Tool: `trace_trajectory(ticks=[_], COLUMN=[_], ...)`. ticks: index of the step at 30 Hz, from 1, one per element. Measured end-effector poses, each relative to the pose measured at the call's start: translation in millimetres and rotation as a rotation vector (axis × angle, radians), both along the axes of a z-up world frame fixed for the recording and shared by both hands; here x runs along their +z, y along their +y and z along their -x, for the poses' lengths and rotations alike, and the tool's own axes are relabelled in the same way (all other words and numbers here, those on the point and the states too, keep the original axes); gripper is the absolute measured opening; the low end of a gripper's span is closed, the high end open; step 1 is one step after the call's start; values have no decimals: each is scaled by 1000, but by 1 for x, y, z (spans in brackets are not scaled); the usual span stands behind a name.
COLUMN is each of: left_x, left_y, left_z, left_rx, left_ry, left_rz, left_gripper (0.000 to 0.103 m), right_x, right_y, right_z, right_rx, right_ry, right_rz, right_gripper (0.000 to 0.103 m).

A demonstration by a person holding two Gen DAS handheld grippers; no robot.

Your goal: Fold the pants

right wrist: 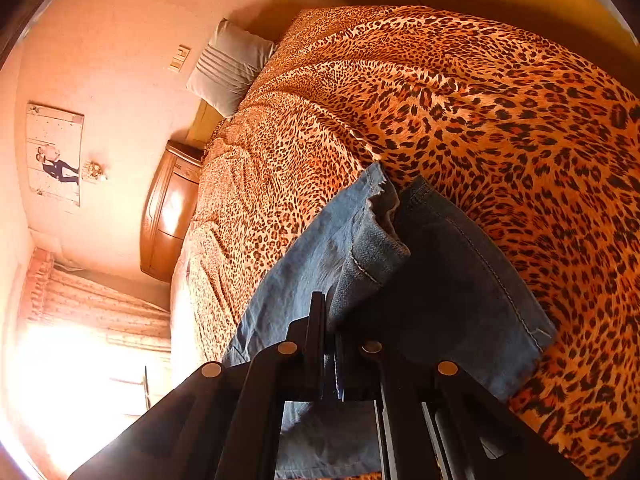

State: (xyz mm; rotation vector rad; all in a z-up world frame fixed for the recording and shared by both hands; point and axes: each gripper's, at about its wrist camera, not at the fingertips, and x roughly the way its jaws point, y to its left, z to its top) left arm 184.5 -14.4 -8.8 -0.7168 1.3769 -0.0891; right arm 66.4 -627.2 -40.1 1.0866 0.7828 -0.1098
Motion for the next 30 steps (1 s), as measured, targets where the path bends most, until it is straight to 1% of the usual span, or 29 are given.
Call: trace_trajectory(ticks=[2,4,5,6,7,8,9,10,12,13,15,17,18,19,20,21,22,23,25,26,28,30], left_x=[-24,-65,-86,-99,-103,-101,-97,-90,-74,-67,-52,-40,-36,-33,-32,-34,-36,-40,-52,-58,-72,-81], left_y=[4,11,14,19,24,26,26,25,27,30,42,57,67,76,83,88,91,94,91,88,81,75], left_z=[17,27,32,35,37,37,36,35,35,37,45,50,45,37,27,15,1,-11,-37,-49,-67,-76], left_rx=[-7,9,25,51,70,70,52,19,-61,-97,-134,-136,-122,-102,-76,-46,-10,20,47,52,61,76], left_ry=[60,178,240,273,269,267,264,252,213,196,167,137,126,117,115,119,122,130,160,178,221,250], left_rz=[-31,-30,-16,11,32,35,29,16,-15,-15,8,15,-6,-33,-52,-51,-38,-23,0,1,-10,22], left_gripper=[5,6,7,7,9,10,10,11,12,14,14,15,16,22,34,41,48,49,49,49,49,49], right_x=[-12,-40,-56,-72,-85,-91,-93,-91,-79,-71,-51,-33,-25,-18,-12,-7,-4,-1,-1,-4,-13,-34], right_y=[5,7,7,5,2,-1,-3,-5,-10,-15,-26,-40,-45,-49,-50,-51,-50,-49,-44,-43,-43,-46], right_z=[24,43,51,57,63,68,72,74,75,76,82,84,80,72,60,45,28,9,-31,-52,-86,-114], right_rx=[17,19,14,1,-18,-42,-61,-66,-55,-52,-72,-100,-100,-83,-58,-32,3,29,75,100,117,130], right_ry=[51,155,216,266,295,304,291,290,311,306,298,285,281,280,278,269,255,245,224,226,261,352], right_rz=[1,10,10,-2,-24,-48,-74,-79,-33,-4,60,110,133,155,174,191,200,210,223,228,273,306], right_gripper=[3,4,6,7,8,9,7,10,27,38,41,41,41,42,45,47,54,59,60,63,63,63])
